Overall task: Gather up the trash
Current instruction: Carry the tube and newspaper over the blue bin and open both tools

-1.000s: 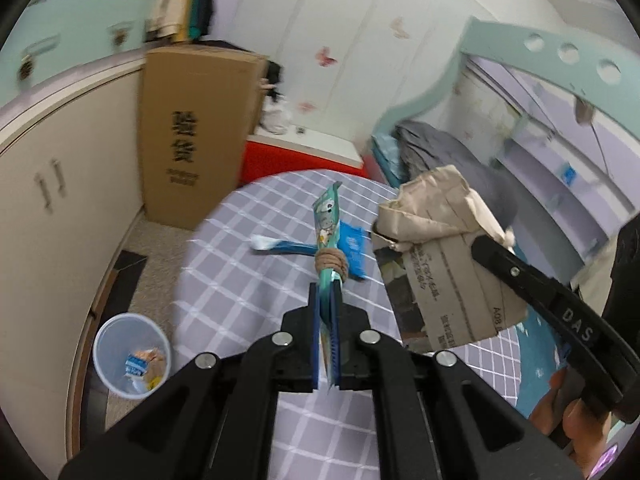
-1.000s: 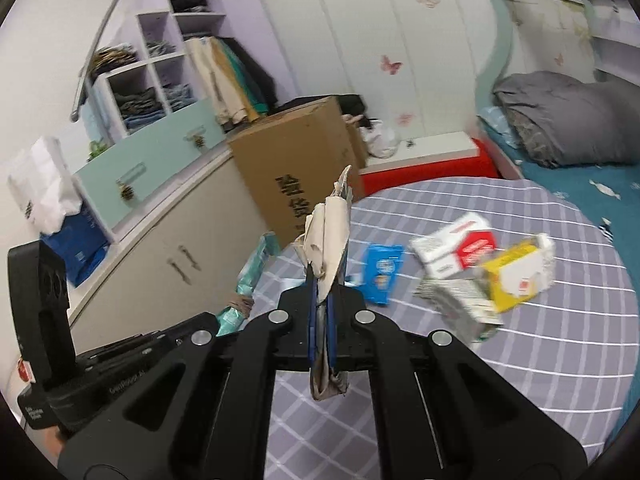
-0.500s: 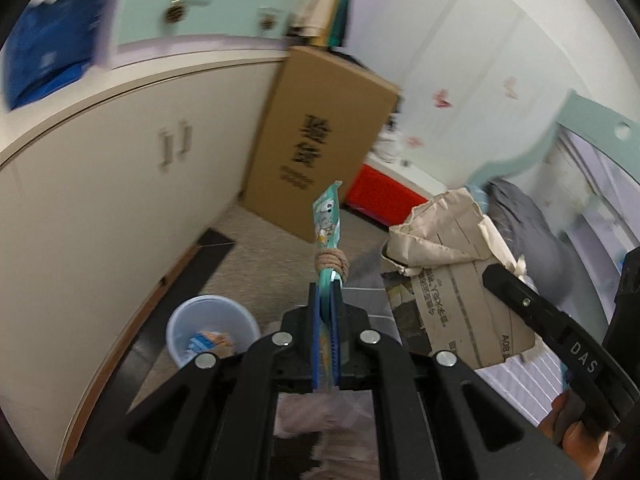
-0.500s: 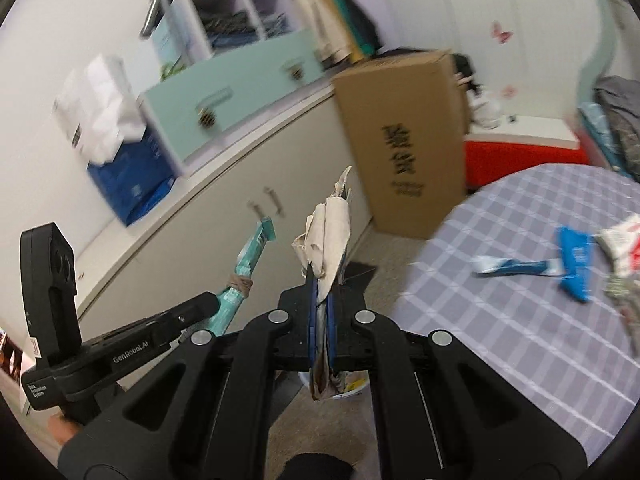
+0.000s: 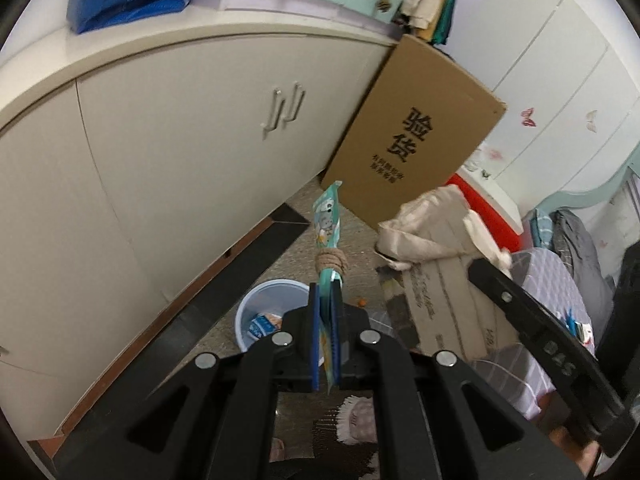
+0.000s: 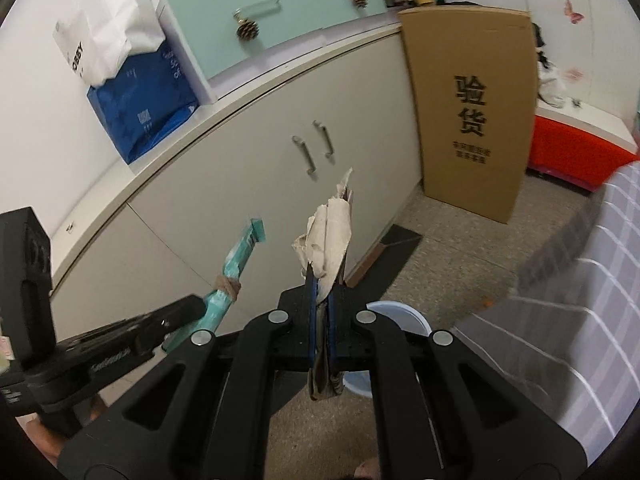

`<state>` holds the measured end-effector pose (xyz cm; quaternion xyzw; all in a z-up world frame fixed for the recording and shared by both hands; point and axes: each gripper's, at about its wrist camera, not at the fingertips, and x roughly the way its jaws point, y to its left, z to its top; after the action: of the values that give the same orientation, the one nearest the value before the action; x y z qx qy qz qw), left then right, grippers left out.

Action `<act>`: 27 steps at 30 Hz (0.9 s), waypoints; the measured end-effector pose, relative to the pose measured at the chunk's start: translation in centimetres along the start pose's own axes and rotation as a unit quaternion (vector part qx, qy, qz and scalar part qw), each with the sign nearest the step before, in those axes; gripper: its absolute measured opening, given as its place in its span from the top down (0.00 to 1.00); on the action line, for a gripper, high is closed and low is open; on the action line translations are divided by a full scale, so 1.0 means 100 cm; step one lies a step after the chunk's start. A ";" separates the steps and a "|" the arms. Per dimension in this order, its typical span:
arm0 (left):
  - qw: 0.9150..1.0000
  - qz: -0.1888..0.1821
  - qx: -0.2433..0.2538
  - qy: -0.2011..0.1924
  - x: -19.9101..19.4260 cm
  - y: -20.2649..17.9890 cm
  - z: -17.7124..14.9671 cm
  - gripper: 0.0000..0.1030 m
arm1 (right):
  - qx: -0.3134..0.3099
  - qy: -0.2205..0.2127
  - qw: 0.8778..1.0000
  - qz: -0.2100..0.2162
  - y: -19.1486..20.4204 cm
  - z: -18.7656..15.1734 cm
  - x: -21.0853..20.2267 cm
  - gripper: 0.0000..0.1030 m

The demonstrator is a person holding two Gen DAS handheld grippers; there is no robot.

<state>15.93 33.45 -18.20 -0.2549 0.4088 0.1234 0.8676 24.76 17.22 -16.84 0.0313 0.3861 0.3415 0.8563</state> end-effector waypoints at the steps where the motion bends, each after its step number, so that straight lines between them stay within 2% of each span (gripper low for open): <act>1: 1.000 0.003 -0.001 0.002 0.003 0.002 0.001 0.96 | -0.004 0.002 1.000 -0.010 -0.001 -0.001 0.011 0.82; 2: 1.000 0.008 -0.002 0.005 0.007 0.004 0.002 0.96 | -0.006 0.010 1.000 -0.022 -0.002 -0.002 0.021 0.51; 3: 1.000 0.011 -0.002 0.009 0.012 0.006 0.002 0.96 | -0.002 0.014 1.000 -0.024 -0.003 -0.003 0.026 0.35; 4: 1.000 0.013 -0.001 0.010 0.014 0.006 0.002 0.96 | 0.005 0.011 1.000 -0.021 -0.007 -0.006 0.030 0.29; 13: 0.999 0.009 0.010 0.034 0.041 -0.004 -0.005 0.96 | 0.011 0.008 0.999 -0.048 -0.022 -0.017 0.019 0.29; 21: 0.999 0.003 0.022 0.038 0.043 -0.017 -0.007 0.96 | 0.020 -0.001 0.998 -0.059 -0.031 -0.014 0.003 0.29; 27: 0.999 0.003 0.037 0.038 0.043 -0.029 -0.005 0.96 | 0.022 -0.038 0.996 -0.083 -0.031 -0.014 -0.018 0.27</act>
<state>19.57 30.76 -20.80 -0.2262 0.4462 0.1010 0.8600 24.73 13.42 -17.66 0.0306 0.3618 0.2596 0.8949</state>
